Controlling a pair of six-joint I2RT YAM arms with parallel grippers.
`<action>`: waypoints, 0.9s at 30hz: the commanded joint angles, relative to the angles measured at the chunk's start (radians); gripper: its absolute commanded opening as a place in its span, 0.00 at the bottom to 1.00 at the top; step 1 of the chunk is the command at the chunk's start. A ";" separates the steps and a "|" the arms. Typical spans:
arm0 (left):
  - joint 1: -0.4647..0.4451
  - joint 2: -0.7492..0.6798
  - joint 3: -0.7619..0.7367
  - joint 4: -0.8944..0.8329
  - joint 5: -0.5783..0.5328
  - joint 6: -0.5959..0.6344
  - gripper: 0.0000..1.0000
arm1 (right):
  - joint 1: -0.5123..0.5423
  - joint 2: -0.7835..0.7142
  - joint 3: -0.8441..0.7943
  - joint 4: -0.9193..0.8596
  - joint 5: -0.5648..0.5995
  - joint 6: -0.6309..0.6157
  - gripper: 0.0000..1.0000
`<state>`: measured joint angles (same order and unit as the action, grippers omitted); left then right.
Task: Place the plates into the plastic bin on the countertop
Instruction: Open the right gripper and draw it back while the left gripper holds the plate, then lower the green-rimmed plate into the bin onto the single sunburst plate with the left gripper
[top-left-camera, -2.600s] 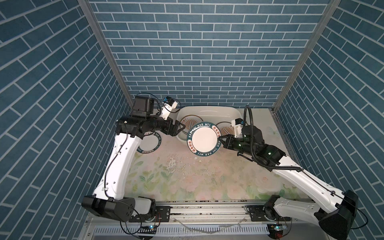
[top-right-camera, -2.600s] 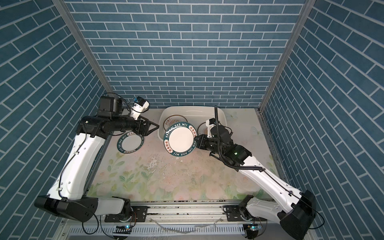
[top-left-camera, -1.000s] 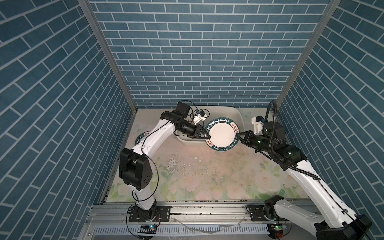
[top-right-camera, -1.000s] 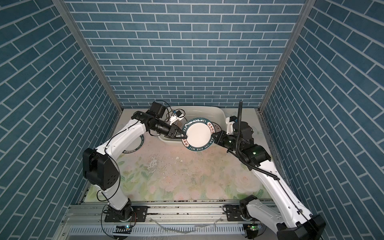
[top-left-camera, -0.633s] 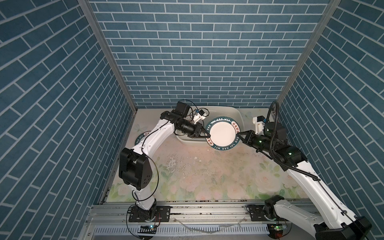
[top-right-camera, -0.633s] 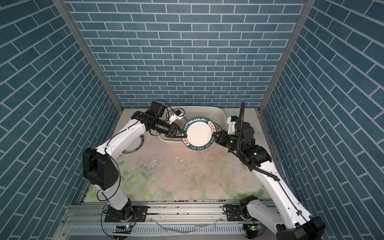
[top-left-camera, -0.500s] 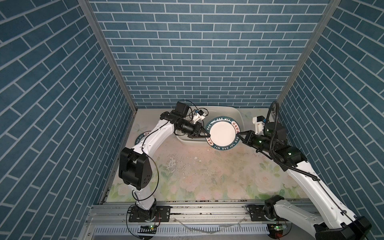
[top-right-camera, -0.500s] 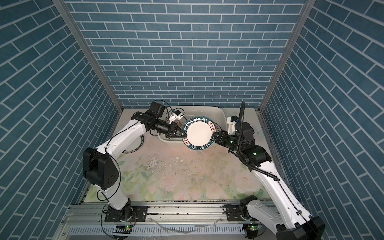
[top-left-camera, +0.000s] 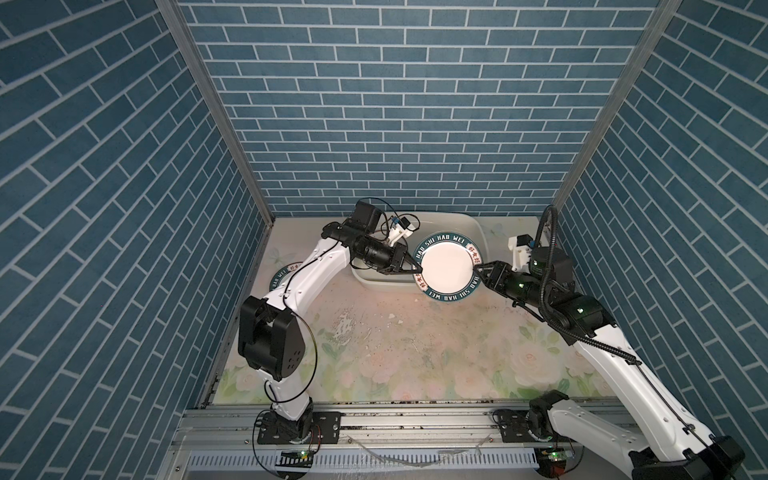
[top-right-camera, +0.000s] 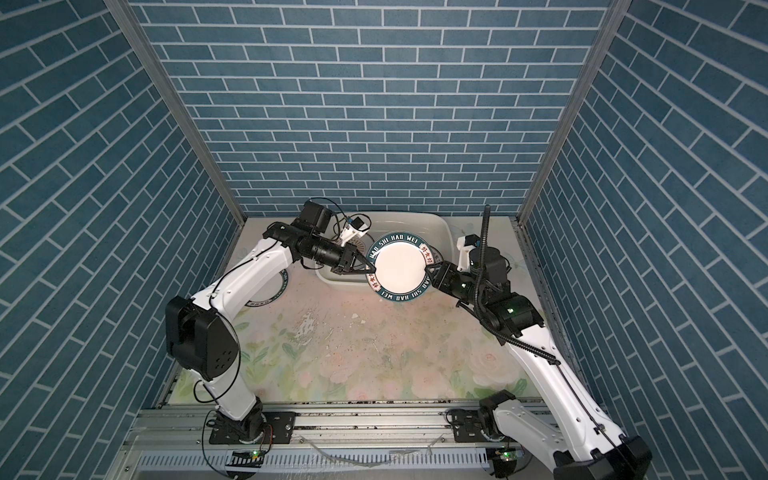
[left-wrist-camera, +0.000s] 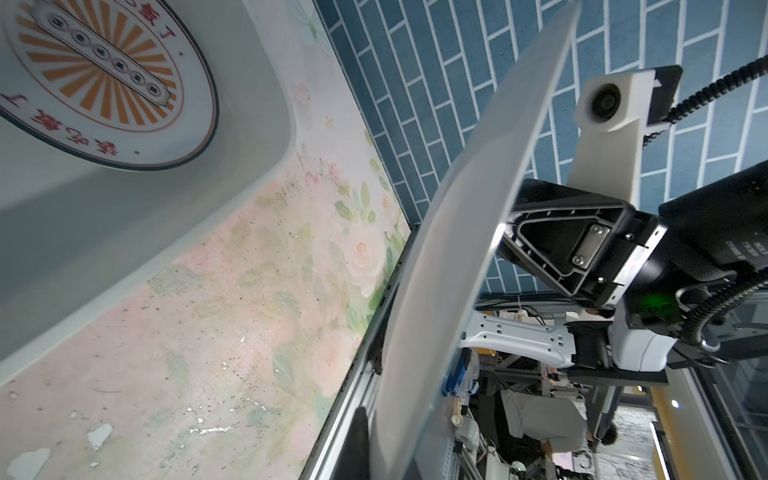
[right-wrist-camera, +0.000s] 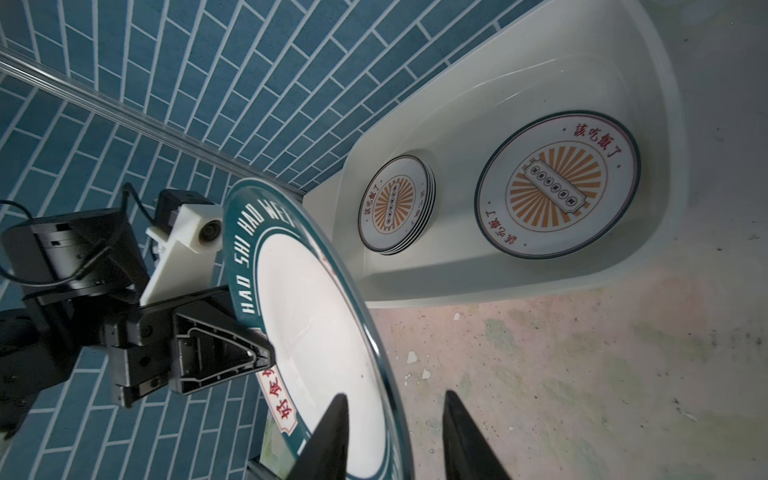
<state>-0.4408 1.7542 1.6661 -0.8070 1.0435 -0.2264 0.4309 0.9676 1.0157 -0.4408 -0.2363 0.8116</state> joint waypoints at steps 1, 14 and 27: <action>0.002 -0.001 0.055 -0.042 -0.063 0.067 0.00 | -0.006 -0.050 0.049 -0.071 0.098 -0.012 0.42; 0.020 0.193 0.392 -0.124 -0.179 0.075 0.00 | -0.035 -0.166 0.104 -0.263 0.197 -0.023 0.43; 0.020 0.496 0.588 0.023 -0.252 -0.014 0.00 | -0.035 -0.297 -0.019 -0.360 0.215 0.072 0.43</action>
<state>-0.4248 2.2093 2.2112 -0.8394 0.7837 -0.2131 0.4000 0.6895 1.0016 -0.7525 -0.0498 0.8486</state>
